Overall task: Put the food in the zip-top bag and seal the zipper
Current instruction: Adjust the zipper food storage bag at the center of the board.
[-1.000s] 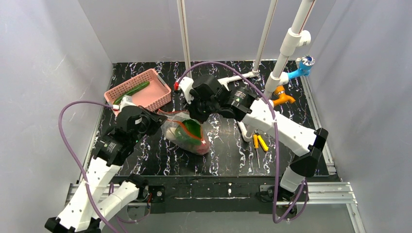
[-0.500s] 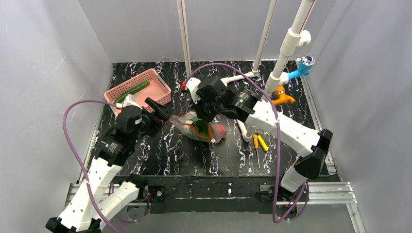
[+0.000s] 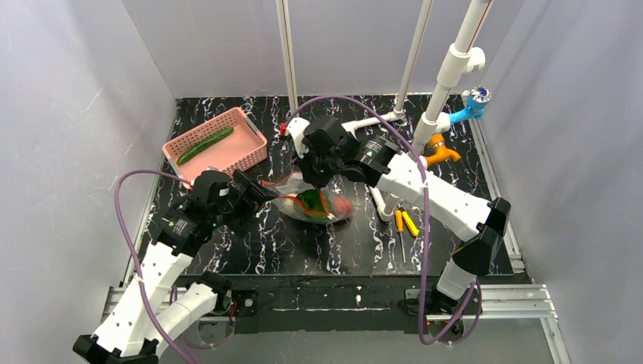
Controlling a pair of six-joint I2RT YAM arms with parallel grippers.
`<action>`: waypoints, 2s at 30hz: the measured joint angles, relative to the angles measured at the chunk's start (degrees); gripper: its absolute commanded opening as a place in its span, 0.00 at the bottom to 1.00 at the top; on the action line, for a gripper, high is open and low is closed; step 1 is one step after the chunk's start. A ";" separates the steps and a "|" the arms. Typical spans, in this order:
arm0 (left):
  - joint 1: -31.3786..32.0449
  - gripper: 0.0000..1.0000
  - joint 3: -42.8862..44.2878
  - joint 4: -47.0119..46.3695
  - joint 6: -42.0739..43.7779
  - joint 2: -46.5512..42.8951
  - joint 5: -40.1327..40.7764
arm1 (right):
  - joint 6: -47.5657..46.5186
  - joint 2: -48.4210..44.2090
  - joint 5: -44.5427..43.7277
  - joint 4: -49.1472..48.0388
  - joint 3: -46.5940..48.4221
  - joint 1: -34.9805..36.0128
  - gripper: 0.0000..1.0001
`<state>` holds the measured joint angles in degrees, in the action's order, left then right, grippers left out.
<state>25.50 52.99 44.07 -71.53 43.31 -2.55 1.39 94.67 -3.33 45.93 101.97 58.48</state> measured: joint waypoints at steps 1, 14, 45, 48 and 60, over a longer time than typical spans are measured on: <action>0.00 0.87 0.39 1.01 -0.63 0.17 0.15 | 0.24 0.57 -0.15 0.17 0.85 0.00 0.01; 0.00 0.73 0.63 -1.42 -7.28 8.24 1.90 | 2.49 3.65 0.72 0.17 4.66 -0.13 0.01; -1.03 0.26 -12.46 -24.65 -8.72 -8.35 -4.09 | 0.07 -0.09 -1.70 -3.08 -1.27 -2.05 0.01; -1.07 0.30 -10.05 -22.53 -8.79 -7.39 -3.37 | 0.15 -0.48 -0.28 -2.23 -0.96 -2.23 0.01; -1.07 0.62 -5.90 -11.02 -6.58 -6.45 2.10 | 0.98 -0.66 2.03 -2.14 -0.90 -2.12 0.01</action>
<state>24.43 47.09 33.06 -78.11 36.86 -0.45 2.37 94.02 -1.30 43.79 101.08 56.36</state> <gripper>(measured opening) 0.639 0.030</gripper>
